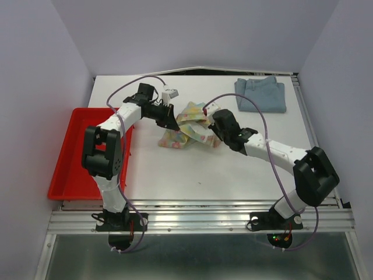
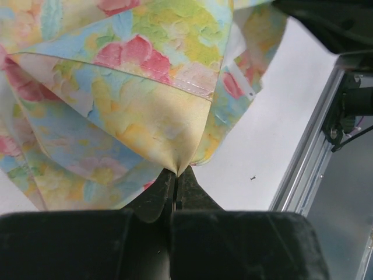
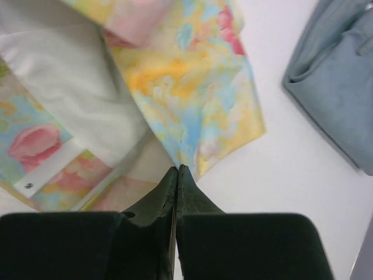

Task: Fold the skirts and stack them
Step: Flatten the skirt out

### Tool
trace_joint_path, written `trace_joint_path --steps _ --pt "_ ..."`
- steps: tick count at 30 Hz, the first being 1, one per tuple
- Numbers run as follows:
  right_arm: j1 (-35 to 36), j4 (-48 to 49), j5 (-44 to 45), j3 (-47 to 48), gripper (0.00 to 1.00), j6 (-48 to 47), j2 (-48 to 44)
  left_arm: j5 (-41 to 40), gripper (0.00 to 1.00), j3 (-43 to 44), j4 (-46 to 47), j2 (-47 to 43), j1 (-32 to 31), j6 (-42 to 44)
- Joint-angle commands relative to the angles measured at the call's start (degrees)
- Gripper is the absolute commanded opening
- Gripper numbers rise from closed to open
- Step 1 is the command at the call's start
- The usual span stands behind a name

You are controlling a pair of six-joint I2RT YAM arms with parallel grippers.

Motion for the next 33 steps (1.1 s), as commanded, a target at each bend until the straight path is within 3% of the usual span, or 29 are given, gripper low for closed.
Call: trace_joint_path --steps 1,9,15,21,27,30,32,33 --pt "-3.86 0.55 2.65 3.59 0.01 -2.79 -7.19 -2.54 0.00 4.21 -2.53 -4.85 1.71 3.25" --pt "-15.62 -1.48 -1.22 10.26 0.01 -5.61 -11.41 -14.05 0.00 6.67 -3.95 -9.95 2.33 7.03" --pt "-19.76 -1.48 -2.54 20.37 0.01 -5.17 -10.10 -27.14 0.00 7.19 3.61 -16.98 2.33 4.49" --pt "-23.28 0.54 -4.12 35.21 0.01 -4.02 1.82 -38.05 0.00 22.56 4.85 -10.41 2.24 7.29" --pt "-23.82 -0.42 -4.47 57.86 0.01 -6.75 13.62 -41.92 0.00 55.74 -0.94 6.10 2.33 8.17" --pt "-23.82 -2.88 -4.73 62.74 0.01 -7.10 13.64 -42.19 0.00 60.02 -2.62 6.93 2.33 8.96" --pt "-23.82 -3.50 -6.66 59.34 0.01 -6.93 8.75 -40.27 0.00 53.64 -2.63 2.37 2.33 10.45" --pt "-23.82 -3.50 -7.63 52.88 0.01 -6.92 6.36 -39.47 0.00 49.43 -0.97 -0.08 2.33 11.07"
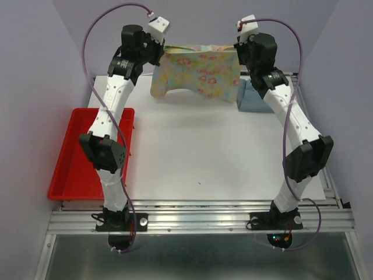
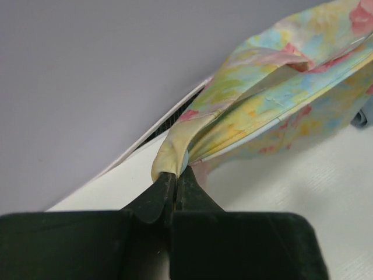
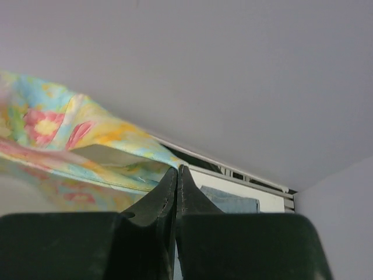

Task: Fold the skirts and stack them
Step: Flatten the skirt out

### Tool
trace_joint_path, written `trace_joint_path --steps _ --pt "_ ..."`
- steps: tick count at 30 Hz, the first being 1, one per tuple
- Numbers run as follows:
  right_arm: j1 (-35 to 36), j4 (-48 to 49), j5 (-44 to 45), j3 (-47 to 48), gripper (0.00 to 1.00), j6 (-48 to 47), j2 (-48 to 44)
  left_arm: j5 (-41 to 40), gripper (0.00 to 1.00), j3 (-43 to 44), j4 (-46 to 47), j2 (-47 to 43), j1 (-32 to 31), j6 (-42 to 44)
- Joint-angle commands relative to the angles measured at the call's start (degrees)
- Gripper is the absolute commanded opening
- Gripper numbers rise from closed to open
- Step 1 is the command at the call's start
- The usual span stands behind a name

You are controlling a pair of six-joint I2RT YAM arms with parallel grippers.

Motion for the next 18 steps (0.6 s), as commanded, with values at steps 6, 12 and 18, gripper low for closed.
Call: trace_joint_path --steps 6,12,18 --pt "-2.13 -8.44 -10.95 -34.25 0.01 -1.04 -28.04 8.38 0.07 -50.37 2.88 -32.50 1.34 14.70" --pt "-2.13 -24.45 -22.20 -53.72 0.82 -3.49 -42.11 19.64 0.79 -69.16 -11.00 -42.72 -1.56 29.03" --pt "-2.13 -32.45 -27.66 -48.40 0.94 -2.36 -48.74 16.85 0.99 -75.15 -6.91 -54.51 -3.05 22.82"
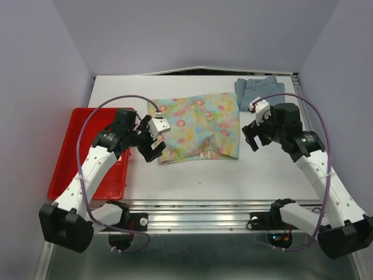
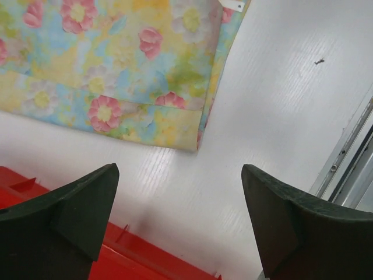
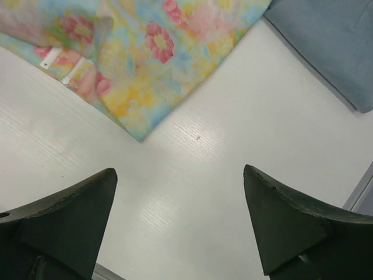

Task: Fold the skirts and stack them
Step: Flatten the skirt out

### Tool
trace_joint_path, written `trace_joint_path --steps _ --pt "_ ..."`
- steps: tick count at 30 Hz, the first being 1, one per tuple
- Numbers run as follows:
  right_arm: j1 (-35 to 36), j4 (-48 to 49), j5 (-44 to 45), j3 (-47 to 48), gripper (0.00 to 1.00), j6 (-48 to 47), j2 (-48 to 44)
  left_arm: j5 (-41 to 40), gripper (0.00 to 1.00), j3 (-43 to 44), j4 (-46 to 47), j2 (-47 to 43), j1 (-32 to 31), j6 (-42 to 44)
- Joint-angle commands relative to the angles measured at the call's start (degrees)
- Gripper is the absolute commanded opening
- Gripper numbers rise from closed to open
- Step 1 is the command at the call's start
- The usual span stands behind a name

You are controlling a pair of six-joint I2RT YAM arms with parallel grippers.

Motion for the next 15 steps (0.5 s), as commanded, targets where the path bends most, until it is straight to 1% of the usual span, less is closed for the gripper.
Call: trace_joint_path --steps 1,3,4,5,6,7,8,9,11,12,14,15 --pt "0.18 -3.19 -6.69 7.22 0.92 0.00 0.22 0.28 0.99 1.34 3.29 -6.06 -0.39 -3.37" --pt "0.18 -2.32 -7.76 7.23 0.82 1.31 3.39 -0.52 0.99 1.26 5.31 -5.09 -0.39 -6.36" --pt "0.18 -1.44 -8.90 7.23 0.77 2.02 5.32 -1.48 0.99 1.35 6.19 -3.26 -0.39 -7.95" --pt "0.18 -0.91 -9.26 7.31 0.66 3.24 9.51 -2.19 0.99 1.52 7.85 -1.85 -0.39 -9.79" --pt "0.18 0.31 -9.09 7.23 0.60 3.95 11.47 -2.37 0.98 1.87 8.21 -0.44 -0.39 -11.29" --pt "0.18 1.45 -8.91 6.97 0.58 4.04 13.32 -2.20 0.89 2.57 8.39 2.96 -0.30 -12.61" --pt "0.18 2.86 -9.26 7.14 0.52 4.65 16.90 -2.11 0.83 4.32 8.57 4.91 -0.21 -15.58" --pt "0.18 3.74 -9.00 7.23 0.49 4.57 18.50 -1.76 0.73 5.21 8.57 6.67 -0.12 -16.83" --pt "0.18 5.32 -9.34 7.31 0.47 4.14 21.23 -0.88 0.64 7.05 8.92 10.90 -0.12 -19.29" --pt "0.18 5.51 -10.04 7.40 0.47 3.87 22.29 -0.53 0.61 7.24 9.96 11.87 -0.12 -19.65" --pt "0.18 6.38 -10.67 7.58 0.47 4.13 24.67 -0.87 0.59 6.98 11.11 13.98 -0.30 -19.48" --pt "0.79 7.87 -10.23 7.58 0.47 4.48 25.46 -2.79 0.59 6.89 12.60 14.68 -0.39 -19.74"
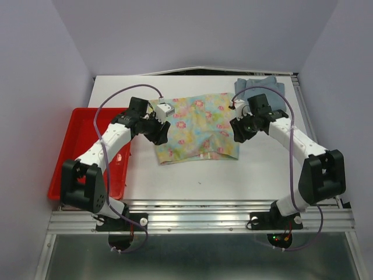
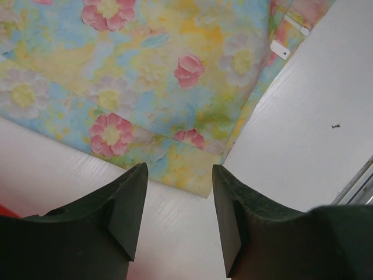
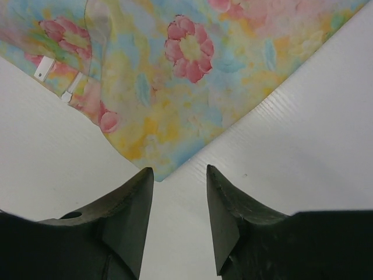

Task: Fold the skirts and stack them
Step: Flatten the skirt out

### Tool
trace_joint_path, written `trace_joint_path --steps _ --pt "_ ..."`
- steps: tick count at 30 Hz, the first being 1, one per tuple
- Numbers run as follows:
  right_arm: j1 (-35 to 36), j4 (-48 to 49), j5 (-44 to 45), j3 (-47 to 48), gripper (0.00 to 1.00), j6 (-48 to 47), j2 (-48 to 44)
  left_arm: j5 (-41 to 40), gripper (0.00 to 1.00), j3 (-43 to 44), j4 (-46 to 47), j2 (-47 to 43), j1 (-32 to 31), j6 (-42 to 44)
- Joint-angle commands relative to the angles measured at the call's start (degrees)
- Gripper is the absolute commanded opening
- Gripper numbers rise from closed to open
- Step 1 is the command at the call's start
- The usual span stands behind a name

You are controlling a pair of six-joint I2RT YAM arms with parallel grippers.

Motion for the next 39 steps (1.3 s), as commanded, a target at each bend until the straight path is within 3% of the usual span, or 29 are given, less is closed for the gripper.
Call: trace_joint_path --steps 1,11,17,21,26,29,32,34,36,39 --pt "0.78 5.91 -1.73 1.04 0.47 1.49 0.59 -1.41 0.57 2.27 4.00 2.17 -0.15 -3.61" --pt "1.83 7.32 2.31 -0.10 0.48 1.85 13.51 -6.94 0.45 3.51 1.19 15.64 -0.94 -3.08" --pt "2.45 3.47 8.20 -3.61 0.40 -2.28 14.92 -12.66 0.41 0.70 -0.57 17.75 -1.29 -2.91" --pt "3.67 0.66 9.00 -8.25 0.37 -4.48 11.07 -14.76 0.38 -1.41 -2.59 15.83 -1.46 -0.90" --pt "10.34 -5.31 6.81 -11.96 0.33 -6.15 4.93 -18.37 0.44 -1.86 -2.94 13.98 -1.47 0.96" --pt "17.99 -9.89 2.43 -10.57 0.31 -5.46 -0.69 -18.46 0.49 0.33 -2.86 13.36 -1.29 0.79" --pt "18.62 -12.97 -2.51 -3.13 0.33 -2.64 -1.87 -15.49 0.55 2.97 -3.12 11.61 -1.29 0.17" --pt "18.62 -13.86 -0.85 3.11 0.33 -2.03 -0.82 -11.45 0.59 4.55 -4.25 9.86 -1.38 1.30" --pt "18.09 -12.63 1.35 5.25 0.34 -2.11 -0.55 -7.23 0.60 4.65 -4.70 8.36 -1.81 2.27" --pt "18.09 -12.71 -1.97 6.32 0.34 -2.64 -0.64 -5.46 0.59 2.02 -6.19 6.51 -3.13 5.08"
